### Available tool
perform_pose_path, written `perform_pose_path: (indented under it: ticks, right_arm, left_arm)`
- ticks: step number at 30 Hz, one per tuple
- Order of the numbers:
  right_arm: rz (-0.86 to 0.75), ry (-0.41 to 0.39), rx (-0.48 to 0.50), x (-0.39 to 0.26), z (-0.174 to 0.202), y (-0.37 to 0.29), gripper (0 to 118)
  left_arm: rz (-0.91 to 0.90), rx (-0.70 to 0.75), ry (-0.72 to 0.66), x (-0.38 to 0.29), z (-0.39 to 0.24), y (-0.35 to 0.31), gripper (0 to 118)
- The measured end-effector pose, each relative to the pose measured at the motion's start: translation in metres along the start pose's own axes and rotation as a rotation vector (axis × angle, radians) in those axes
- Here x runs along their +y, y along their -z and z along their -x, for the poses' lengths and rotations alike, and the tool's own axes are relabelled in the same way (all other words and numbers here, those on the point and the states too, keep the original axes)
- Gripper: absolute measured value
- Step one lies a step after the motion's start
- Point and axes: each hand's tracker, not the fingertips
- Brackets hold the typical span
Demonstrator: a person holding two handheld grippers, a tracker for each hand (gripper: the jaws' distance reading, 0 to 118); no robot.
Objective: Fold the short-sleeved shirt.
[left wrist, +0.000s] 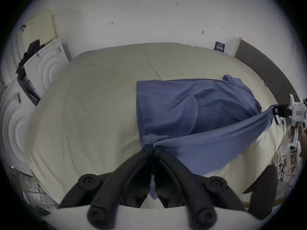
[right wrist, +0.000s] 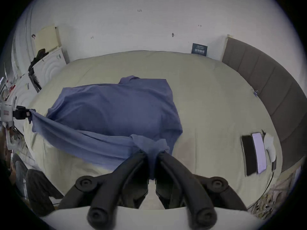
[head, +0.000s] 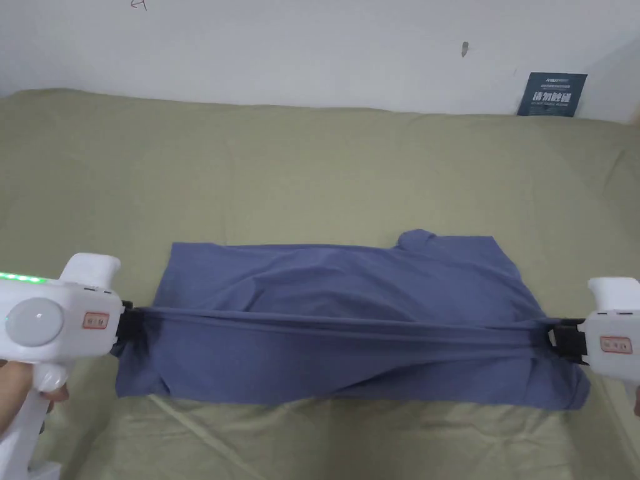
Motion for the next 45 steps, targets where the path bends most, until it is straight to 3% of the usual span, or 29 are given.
perform_pose_path:
  ticks: [7, 9, 10, 11, 12, 13, 14, 15, 16, 19, 20, 21, 22, 23, 27, 28, 29, 30, 31, 37, 38, 39, 40, 42, 43, 44, 45]
  right_arm:
    - [0.075, 0.040, 0.000, 0.024, -0.004, 0.062, 6]
    - [0.085, 0.038, 0.002, 0.028, -0.003, 0.070, 15]
    - [0.085, 0.042, 0.003, 0.029, -0.003, 0.071, 48]
    - [0.082, 0.052, 0.005, 0.029, -0.002, 0.070, 90]
    - [0.068, 0.073, -0.012, 0.029, -0.002, 0.066, 118]
    - [0.059, 0.087, -0.016, 0.028, -0.003, 0.063, 117]
    - [0.056, 0.095, -0.004, 0.024, -0.007, 0.060, 115]
    - [-0.018, 0.134, -0.019, 0.020, -0.010, 0.054, 115]
    - [0.010, 0.114, 0.000, 0.018, -0.012, 0.051, 108]
    - [0.011, 0.123, 0.009, -0.001, -0.020, 0.028, 110]
    - [0.010, 0.117, 0.004, -0.008, -0.022, 0.021, 105]
    - [0.003, 0.112, -0.001, -0.016, -0.023, 0.015, 88]
    - [0.002, 0.112, -0.003, -0.022, -0.021, 0.005, 41]
    - [0.006, 0.117, -0.008, -0.029, -0.021, 0.002, 0]
    - [0.028, 0.145, 0.012, -0.046, -0.026, 0.003, 0]
    - [0.031, 0.140, 0.009, -0.048, -0.025, 0.004, 0]
    - [0.033, 0.128, 0.006, -0.048, -0.024, 0.006, 0]
    - [0.014, 0.109, -0.004, -0.052, -0.019, 0.000, 0]
    - [0.018, 0.104, -0.003, -0.053, -0.017, 0.001, 0]
    - [0.034, 0.091, 0.002, -0.049, -0.015, 0.011, 0]
    - [0.038, 0.090, 0.002, -0.047, -0.016, 0.015, 0]
    - [0.043, 0.089, 0.005, -0.047, -0.016, 0.016, 0]
    - [0.042, 0.086, 0.007, -0.047, -0.016, 0.016, 16]
    - [0.037, 0.082, 0.000, -0.046, -0.018, 0.026, 103]
    - [0.045, 0.086, 0.008, -0.045, -0.020, 0.030, 118]
    - [0.079, 0.094, 0.022, -0.045, -0.021, 0.037, 116]
    - [-0.013, 0.103, 0.008, -0.039, -0.019, 0.033, 116]
  left_arm:
    - [0.066, 0.003, -0.040, 0.028, 0.002, 0.059, 3]
    - [0.076, 0.012, -0.038, 0.026, 0.002, 0.068, 6]
    - [0.077, 0.014, -0.039, 0.025, 0.002, 0.069, 27]
    - [0.073, 0.016, -0.042, 0.022, 0.003, 0.070, 62]
    - [0.065, 0.021, -0.049, 0.018, 0.002, 0.065, 98]
    - [0.064, 0.024, -0.055, 0.014, 0.004, 0.064, 113]
    - [0.070, 0.042, -0.069, 0.009, 0.007, 0.062, 116]
    - [0.045, 0.052, -0.079, 0.003, 0.010, 0.056, 116]
    - [0.031, 0.057, -0.087, -0.002, 0.013, 0.046, 116]
    - [0.015, 0.064, -0.140, -0.020, 0.022, 0.024, 114]
    - [0.004, 0.073, -0.154, -0.025, 0.024, 0.015, 107]
    - [-0.007, 0.075, -0.164, -0.032, 0.025, 0.007, 85]
    - [-0.009, 0.073, -0.169, -0.038, 0.025, 0.003, 27]
    - [-0.003, 0.067, -0.174, -0.044, 0.024, 0.002, 0]
    - [0.029, 0.000, -0.195, -0.053, 0.020, -0.003, 0]
    - [0.035, -0.016, -0.199, -0.052, 0.015, -0.002, 15]
    - [0.043, -0.029, -0.210, -0.050, 0.013, 0.000, 51]
    - [0.059, -0.039, -0.221, -0.047, 0.010, 0.006, 95]
    - [0.081, -0.039, -0.211, -0.046, 0.006, 0.014, 118]
    - [0.137, 0.047, -0.176, -0.043, -0.016, 0.050, 118]
    - [0.152, 0.108, -0.145, -0.043, -0.020, 0.055, 114]
    - [0.137, 0.102, -0.146, -0.045, -0.021, 0.055, 96]
    - [0.136, 0.088, -0.153, -0.047, -0.019, 0.055, 58]
    - [0.105, 0.050, -0.186, -0.047, -0.022, 0.050, 45]
    - [0.104, 0.056, -0.176, -0.045, -0.024, 0.048, 40]
    - [0.112, 0.036, -0.162, -0.045, -0.021, 0.049, 38]
    - [0.112, 0.035, -0.158, -0.043, -0.024, 0.048, 38]
